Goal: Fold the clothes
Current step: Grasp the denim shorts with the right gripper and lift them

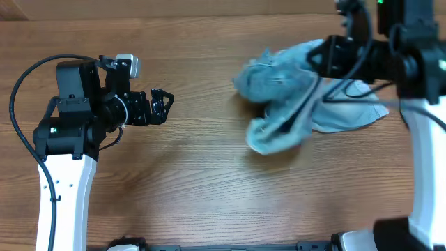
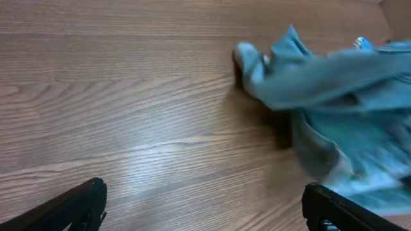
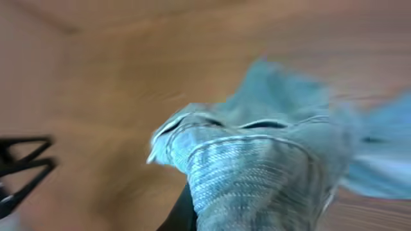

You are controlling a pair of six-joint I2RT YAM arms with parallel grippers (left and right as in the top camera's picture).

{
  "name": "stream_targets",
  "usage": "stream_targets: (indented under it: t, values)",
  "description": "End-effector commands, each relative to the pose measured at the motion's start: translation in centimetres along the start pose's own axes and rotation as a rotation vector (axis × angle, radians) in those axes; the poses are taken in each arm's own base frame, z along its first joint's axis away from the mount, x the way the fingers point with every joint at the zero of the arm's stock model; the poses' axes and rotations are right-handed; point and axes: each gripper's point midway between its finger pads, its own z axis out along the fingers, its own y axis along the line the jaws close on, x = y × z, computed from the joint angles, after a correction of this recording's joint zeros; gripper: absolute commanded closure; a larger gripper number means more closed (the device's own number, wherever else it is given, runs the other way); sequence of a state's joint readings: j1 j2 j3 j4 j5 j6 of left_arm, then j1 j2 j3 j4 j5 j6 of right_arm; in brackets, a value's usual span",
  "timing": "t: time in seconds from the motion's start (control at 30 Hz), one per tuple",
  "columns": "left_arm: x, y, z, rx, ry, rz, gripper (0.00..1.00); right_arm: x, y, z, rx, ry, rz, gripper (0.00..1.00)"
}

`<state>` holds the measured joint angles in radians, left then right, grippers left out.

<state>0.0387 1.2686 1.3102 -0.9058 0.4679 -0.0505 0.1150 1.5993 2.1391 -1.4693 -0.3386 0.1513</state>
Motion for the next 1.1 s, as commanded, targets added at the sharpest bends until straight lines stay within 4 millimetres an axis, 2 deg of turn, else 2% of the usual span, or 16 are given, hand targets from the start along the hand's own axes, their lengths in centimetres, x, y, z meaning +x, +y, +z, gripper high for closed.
stream_targets:
  t: [0.0, 0.07, 0.17, 0.3, 0.47, 0.6, 0.63, 0.67, 0.7, 0.73, 0.8, 0.83, 0.9, 0.93, 1.0, 1.07]
  values:
    - [-0.9, -0.4, -0.4, -0.002, -0.023, 0.007, 0.00, -3.1, -4.4, -9.0, 0.369, -0.340, -0.013, 0.96]
    - [-1.0, -0.4, -0.4, -0.001, -0.028, 0.010, 0.00, -4.6, -4.8, -12.7, 0.422, -0.508, 0.069, 0.95]
    - [-1.1, -0.4, -0.4, -0.001, -0.030, 0.011, 0.00, -5.8, -4.4, -15.1, 0.355, -0.636, 0.200, 0.96]
    - [-1.1, -0.4, -0.4, -0.001, -0.029, 0.011, 0.00, -6.4, -4.8, -16.4, 0.255, -0.689, 0.355, 0.96]
    - [-1.1, -0.4, -0.4, -0.001, -0.030, 0.011, 0.00, -5.0, -6.3, -16.3, 0.291, -0.631, 0.384, 0.96]
    - [-1.3, -0.4, -0.4, -0.001, -0.038, 0.015, 0.00, -4.5, -0.5, -14.3, -0.001, -0.496, 0.142, 0.96]
    - [-1.3, -0.4, -0.4, -0.001, -0.037, 0.014, 0.00, -3.3, 3.1, -13.7, -0.174, -0.415, -0.035, 0.96]
    - [-1.3, -0.4, -0.4, -0.001, -0.037, 0.014, 0.00, -1.9, 4.4, -13.2, -0.234, -0.359, -0.110, 0.96]
    - [-1.2, -0.4, -0.4, -0.001, -0.037, 0.014, 0.00, -0.6, 4.2, -12.6, -0.215, -0.307, -0.132, 0.96]
    - [-1.2, -0.4, -0.4, -0.001, -0.036, 0.014, 0.00, 0.5, 3.2, -11.9, -0.149, -0.261, -0.135, 0.96]
    - [-1.2, -0.4, -0.4, -0.001, -0.036, 0.013, 0.00, 2.4, -0.8, -11.1, 0.098, -0.187, -0.039, 0.96]
    - [-1.2, -0.4, -0.4, -0.001, -0.036, 0.014, 0.00, 2.5, -3.3, -11.6, 0.235, -0.207, 0.066, 0.96]
    - [-1.3, -0.4, -0.4, 0.000, -0.038, 0.015, 0.00, 2.4, -9.2, -15.0, 0.576, -0.339, 0.296, 0.96]
    - [-1.3, -0.4, -0.4, 0.000, -0.039, 0.015, 0.00, 2.3, -10.8, -16.6, 0.678, -0.402, 0.358, 0.96]
    - [-1.3, -0.4, -0.4, 0.000, -0.038, 0.015, 0.00, 1.7, -12.4, -19.1, 0.786, -0.503, 0.399, 0.96]
    - [-1.3, -0.4, -0.4, 0.000, -0.038, 0.014, 0.00, 0.0, -13.0, -21.3, 0.833, -0.622, 0.397, 0.96]
